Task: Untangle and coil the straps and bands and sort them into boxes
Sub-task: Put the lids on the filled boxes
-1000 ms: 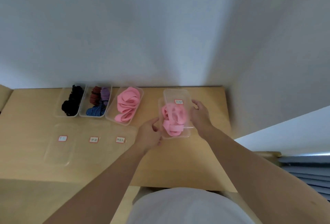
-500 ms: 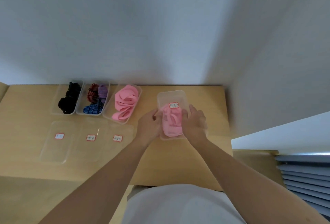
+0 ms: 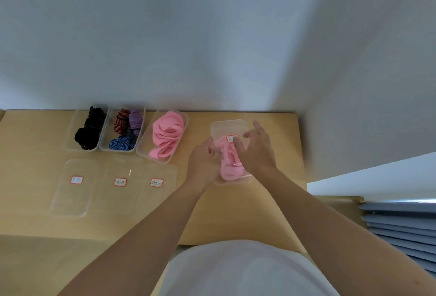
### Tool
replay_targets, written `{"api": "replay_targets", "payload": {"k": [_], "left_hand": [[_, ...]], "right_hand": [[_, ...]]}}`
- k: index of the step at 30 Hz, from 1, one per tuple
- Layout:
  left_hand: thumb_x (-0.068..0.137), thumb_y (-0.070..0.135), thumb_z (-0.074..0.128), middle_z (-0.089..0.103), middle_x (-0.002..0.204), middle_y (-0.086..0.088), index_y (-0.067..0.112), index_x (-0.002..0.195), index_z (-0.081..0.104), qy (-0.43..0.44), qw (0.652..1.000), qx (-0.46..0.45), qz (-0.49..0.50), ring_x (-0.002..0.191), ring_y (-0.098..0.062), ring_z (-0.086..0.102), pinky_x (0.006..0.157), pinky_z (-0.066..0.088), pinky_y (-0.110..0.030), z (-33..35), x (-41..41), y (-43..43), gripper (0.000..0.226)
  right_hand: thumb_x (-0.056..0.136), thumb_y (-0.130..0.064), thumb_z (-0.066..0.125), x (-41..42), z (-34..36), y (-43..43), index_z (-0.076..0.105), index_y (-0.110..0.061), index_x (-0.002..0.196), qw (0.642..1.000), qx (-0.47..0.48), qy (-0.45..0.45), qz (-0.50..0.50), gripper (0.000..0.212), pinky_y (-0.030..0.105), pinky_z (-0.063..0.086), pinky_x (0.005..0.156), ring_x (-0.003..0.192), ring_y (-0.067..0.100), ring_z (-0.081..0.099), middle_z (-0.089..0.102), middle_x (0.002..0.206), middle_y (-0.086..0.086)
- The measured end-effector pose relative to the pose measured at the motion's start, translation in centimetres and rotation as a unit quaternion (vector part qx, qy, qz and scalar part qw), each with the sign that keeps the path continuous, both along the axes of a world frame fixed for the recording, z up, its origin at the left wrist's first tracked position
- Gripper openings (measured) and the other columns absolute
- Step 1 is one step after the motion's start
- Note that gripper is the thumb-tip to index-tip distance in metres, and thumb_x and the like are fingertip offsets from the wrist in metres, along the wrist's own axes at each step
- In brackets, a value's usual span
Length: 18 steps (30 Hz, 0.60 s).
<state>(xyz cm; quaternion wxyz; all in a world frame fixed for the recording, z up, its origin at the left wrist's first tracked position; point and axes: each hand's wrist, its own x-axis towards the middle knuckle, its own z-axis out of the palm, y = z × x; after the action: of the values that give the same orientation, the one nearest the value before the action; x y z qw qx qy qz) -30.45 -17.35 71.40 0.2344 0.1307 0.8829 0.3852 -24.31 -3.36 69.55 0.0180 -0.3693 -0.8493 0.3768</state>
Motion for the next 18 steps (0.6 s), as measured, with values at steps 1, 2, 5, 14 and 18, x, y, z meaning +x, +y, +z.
{"api": "replay_targets", "payload": {"k": [1,2,5,14,18], "left_hand": [[0.102,0.024,0.053,0.066,0.093,-0.017,0.014,0.121,0.066,-0.003,1.0,0.001,-0.003,0.085,-0.032,0.063,0.078,0.051,-0.046,-0.2,0.0,0.1,0.025],[0.101,0.026,0.053,0.066,0.089,-0.014,0.019,0.118,0.068,-0.009,1.0,0.003,-0.002,0.083,-0.031,0.063,0.076,0.053,-0.047,-0.3,-0.1,0.1,0.023],[0.101,0.025,0.053,0.068,0.089,-0.005,0.025,0.119,0.069,-0.024,1.0,0.017,0.007,0.086,-0.027,0.065,0.079,0.054,-0.044,-0.4,-0.2,0.1,0.025],[0.101,0.024,0.056,0.072,0.087,0.012,0.03,0.097,0.072,-0.043,0.995,0.066,0.054,0.088,-0.016,0.068,0.08,0.055,-0.038,-1.3,0.0,0.3,0.018],[0.101,0.019,0.057,0.071,0.094,0.018,0.039,0.11,0.069,-0.052,0.992,0.095,0.064,0.093,-0.011,0.066,0.09,0.053,-0.037,-1.8,-0.3,0.3,0.024]], "right_hand": [[0.095,-0.046,0.06,-0.3,0.0,0.1,0.056,-0.015,0.122,1.0,-0.006,0.014,-0.008,0.042,0.038,0.036,0.105,0.142,0.024,0.034,0.038,0.155,0.002],[0.093,-0.049,0.062,-0.6,0.0,0.1,0.053,-0.016,0.127,0.999,-0.015,0.028,-0.012,0.048,0.039,0.038,0.101,0.136,0.026,0.041,0.045,0.147,0.003],[0.096,-0.048,0.056,-0.7,-0.6,-0.3,0.035,-0.03,0.151,0.999,-0.023,0.024,0.012,0.062,0.042,0.041,0.1,0.128,0.028,0.04,0.04,0.141,0.007],[0.097,-0.05,0.05,-0.8,-1.5,-2.3,0.035,-0.02,0.144,0.997,-0.055,-0.001,-0.046,0.058,0.044,0.044,0.097,0.124,0.035,0.04,0.035,0.141,0.012],[0.095,-0.053,0.055,-0.1,-1.7,-2.2,0.036,-0.02,0.147,0.999,-0.042,-0.009,-0.026,0.064,0.042,0.044,0.098,0.13,0.03,0.041,0.03,0.152,0.005]]}}
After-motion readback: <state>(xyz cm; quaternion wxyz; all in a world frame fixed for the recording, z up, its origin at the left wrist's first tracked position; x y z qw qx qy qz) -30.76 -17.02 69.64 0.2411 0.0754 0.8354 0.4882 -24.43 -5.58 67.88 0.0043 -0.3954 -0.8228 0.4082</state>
